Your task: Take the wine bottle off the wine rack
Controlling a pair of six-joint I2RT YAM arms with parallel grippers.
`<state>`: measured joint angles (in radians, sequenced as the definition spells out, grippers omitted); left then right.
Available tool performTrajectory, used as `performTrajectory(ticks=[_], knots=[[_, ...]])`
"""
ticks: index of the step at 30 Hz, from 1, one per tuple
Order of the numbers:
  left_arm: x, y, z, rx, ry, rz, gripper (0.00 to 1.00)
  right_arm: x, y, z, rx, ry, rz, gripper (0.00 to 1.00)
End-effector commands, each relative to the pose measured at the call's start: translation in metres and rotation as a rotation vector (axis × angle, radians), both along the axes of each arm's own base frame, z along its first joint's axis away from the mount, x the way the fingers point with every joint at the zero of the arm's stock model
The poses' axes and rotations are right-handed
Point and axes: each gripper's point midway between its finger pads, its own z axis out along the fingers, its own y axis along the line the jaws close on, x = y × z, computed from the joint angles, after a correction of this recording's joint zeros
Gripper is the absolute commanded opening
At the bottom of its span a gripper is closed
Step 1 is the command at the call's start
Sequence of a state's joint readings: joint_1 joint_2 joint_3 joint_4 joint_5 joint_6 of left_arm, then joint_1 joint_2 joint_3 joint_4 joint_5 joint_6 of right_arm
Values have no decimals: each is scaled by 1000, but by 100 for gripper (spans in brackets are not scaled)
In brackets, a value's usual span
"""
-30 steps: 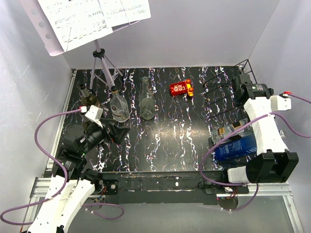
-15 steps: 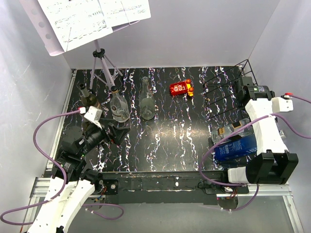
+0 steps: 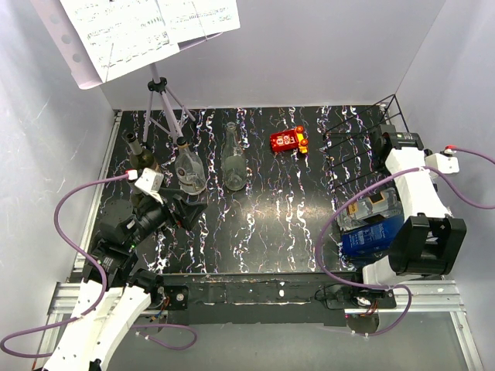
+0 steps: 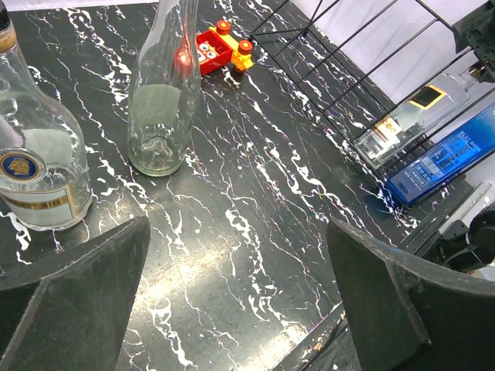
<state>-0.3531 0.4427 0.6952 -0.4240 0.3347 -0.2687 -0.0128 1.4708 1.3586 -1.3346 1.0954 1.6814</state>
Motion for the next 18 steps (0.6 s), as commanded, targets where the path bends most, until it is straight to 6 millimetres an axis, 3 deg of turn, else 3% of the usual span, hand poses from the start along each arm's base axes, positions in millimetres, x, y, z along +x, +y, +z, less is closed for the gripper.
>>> performTrajectory(ticks=[1,7,10,15,18], knots=[[3,1,6,7,-25,10,98,-56,-12,16,-85,310,-19,75],[3,4,6,8,-32,26,98,-53,-16,10,-93,342,-29,74],[3,4,7,8,-32,29,98,-51,-15,8,-95,350,-29,68],[4,4,6,11,-29,29,98,-50,-17,12,-109,350,-23,33],[4,4,7,10,-32,29,98,-50,-18,18,-115,340,-15,18]])
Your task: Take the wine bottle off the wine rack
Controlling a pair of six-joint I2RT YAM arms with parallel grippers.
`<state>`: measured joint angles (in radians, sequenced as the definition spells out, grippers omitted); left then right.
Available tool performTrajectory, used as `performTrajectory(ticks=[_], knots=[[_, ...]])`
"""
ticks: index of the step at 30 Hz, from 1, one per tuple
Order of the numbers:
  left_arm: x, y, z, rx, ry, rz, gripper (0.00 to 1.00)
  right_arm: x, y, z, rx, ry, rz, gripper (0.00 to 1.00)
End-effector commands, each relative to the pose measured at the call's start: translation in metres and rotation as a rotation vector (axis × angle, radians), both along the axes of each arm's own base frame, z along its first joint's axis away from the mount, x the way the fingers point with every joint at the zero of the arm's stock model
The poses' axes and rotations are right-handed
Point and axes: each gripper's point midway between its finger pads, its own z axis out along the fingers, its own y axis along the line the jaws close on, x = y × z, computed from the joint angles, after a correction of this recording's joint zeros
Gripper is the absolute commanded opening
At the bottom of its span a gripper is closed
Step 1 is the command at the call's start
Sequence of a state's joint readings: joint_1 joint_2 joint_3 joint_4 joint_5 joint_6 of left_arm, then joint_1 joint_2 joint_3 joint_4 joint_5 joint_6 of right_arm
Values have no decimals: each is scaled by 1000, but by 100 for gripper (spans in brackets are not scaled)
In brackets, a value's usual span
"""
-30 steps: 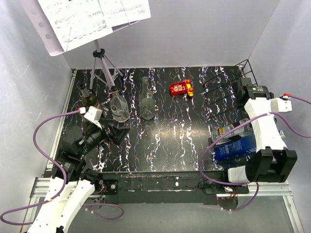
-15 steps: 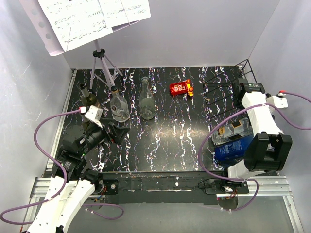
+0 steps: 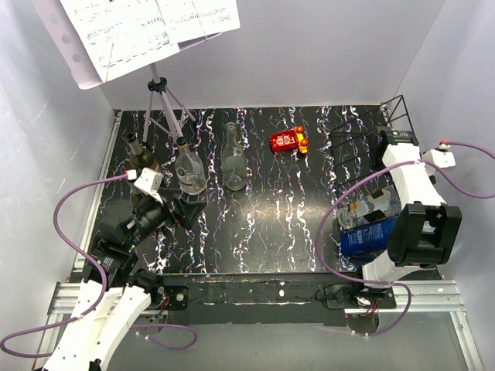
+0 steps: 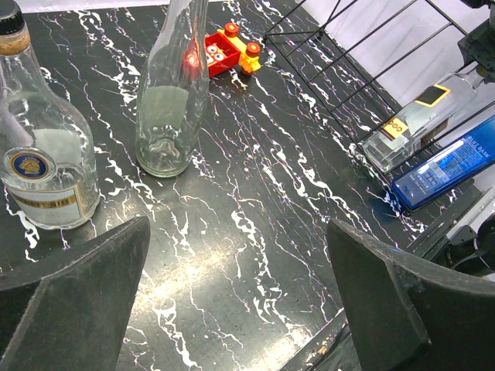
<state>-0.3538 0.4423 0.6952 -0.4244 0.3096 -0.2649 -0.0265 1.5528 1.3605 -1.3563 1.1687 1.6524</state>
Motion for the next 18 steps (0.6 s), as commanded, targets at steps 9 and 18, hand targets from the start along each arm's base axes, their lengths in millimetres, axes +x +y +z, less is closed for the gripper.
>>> performTrajectory(ticks=[9,18], knots=[[0,1,9,-1,-32,3,98,-49,-2,53,-66,152,30,1],[-3,2,12,-5,-51,4,98,-34,10,93,-186,118,171,1]])
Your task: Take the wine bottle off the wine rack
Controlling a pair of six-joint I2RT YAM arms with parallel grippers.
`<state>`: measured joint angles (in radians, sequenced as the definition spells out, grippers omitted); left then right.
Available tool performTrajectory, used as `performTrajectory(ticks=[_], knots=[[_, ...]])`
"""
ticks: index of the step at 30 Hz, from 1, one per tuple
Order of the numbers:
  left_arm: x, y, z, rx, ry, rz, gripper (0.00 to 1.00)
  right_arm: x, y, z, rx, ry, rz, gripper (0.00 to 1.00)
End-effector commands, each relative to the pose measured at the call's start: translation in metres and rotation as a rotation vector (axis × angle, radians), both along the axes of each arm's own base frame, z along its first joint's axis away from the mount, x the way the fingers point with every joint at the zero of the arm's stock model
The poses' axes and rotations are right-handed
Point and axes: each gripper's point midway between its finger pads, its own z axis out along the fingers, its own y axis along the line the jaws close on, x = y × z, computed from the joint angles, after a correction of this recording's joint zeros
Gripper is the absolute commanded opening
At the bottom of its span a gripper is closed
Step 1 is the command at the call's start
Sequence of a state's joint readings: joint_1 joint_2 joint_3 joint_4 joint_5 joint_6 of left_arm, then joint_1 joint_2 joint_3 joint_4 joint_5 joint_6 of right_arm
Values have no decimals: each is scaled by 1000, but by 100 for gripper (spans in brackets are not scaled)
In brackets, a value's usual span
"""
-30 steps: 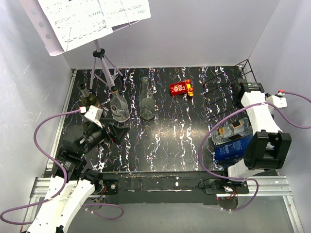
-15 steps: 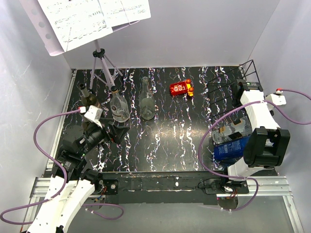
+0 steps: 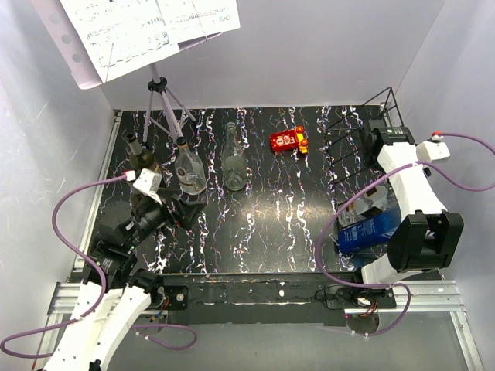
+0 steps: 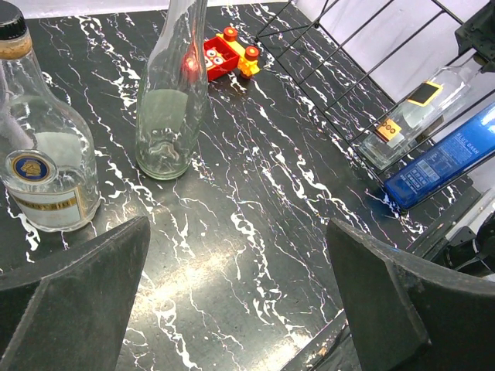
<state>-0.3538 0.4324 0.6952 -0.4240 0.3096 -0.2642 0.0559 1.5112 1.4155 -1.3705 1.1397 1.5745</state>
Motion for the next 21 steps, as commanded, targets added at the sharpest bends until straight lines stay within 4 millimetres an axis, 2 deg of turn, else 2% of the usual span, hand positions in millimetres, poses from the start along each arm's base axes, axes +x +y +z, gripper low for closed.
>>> performTrajectory(ticks=[1,5,11,16,21], knots=[[-2,2,10,-2,-43,4,98,-42,-15,77,-237,112,63,1],[-3,2,11,-3,-48,4,98,-41,-13,75,-242,103,67,1],[-5,5,14,-7,-61,12,98,-40,-11,55,-226,119,50,1],[-5,4,12,-4,-54,9,98,-37,-12,46,-229,154,45,1],[-3,3,10,-2,-44,9,98,-42,-14,35,-181,155,2,1]])
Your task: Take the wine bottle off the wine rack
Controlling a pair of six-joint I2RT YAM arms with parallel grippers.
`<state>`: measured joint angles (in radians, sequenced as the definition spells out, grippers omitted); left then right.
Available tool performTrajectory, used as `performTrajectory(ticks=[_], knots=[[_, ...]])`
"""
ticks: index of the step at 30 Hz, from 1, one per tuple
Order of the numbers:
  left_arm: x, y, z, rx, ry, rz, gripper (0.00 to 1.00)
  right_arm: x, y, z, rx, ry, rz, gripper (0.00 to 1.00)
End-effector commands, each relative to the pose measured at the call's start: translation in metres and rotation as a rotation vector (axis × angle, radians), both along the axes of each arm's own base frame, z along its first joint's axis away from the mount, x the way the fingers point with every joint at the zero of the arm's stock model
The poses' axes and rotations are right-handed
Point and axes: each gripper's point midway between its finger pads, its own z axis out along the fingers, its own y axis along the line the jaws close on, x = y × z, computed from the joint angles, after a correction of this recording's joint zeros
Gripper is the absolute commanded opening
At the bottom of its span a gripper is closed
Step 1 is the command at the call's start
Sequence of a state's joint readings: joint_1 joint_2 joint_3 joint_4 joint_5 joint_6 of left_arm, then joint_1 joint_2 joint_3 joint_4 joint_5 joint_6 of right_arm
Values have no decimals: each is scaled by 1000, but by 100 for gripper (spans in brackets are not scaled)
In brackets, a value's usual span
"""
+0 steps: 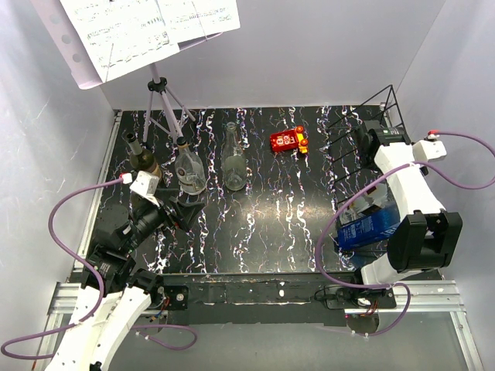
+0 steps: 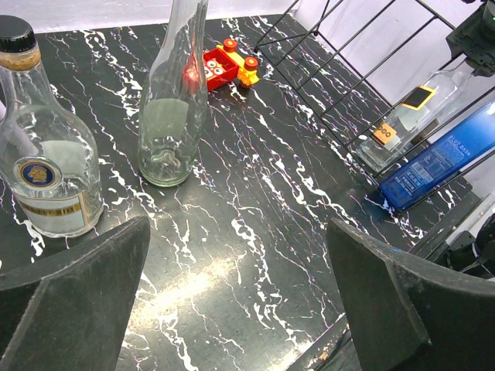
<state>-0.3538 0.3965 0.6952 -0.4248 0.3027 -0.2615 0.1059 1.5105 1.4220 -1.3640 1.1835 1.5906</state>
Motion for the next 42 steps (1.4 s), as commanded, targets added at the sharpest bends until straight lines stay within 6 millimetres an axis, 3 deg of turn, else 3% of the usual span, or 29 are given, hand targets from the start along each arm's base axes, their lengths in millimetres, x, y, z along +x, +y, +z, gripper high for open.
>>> performTrajectory(ticks=[1,8,14,24,28,35,42], knots=[[2,0,3,8,-10,2,98,-52,-23,27,-139,180,-49,1],[5,1,1,14,-3,13,98,-49,-23,25,-89,211,-1,1],[4,2,2,12,-9,19,98,-29,-15,11,17,118,158,1],[2,1,4,9,-14,7,98,-37,-22,21,66,36,188,1],[1,2,5,4,-23,13,98,-17,-13,23,74,-16,324,1],[2,2,5,7,-20,14,98,13,2,58,10,-168,547,1],[3,4,5,10,-22,23,98,26,13,88,-20,-188,664,1]])
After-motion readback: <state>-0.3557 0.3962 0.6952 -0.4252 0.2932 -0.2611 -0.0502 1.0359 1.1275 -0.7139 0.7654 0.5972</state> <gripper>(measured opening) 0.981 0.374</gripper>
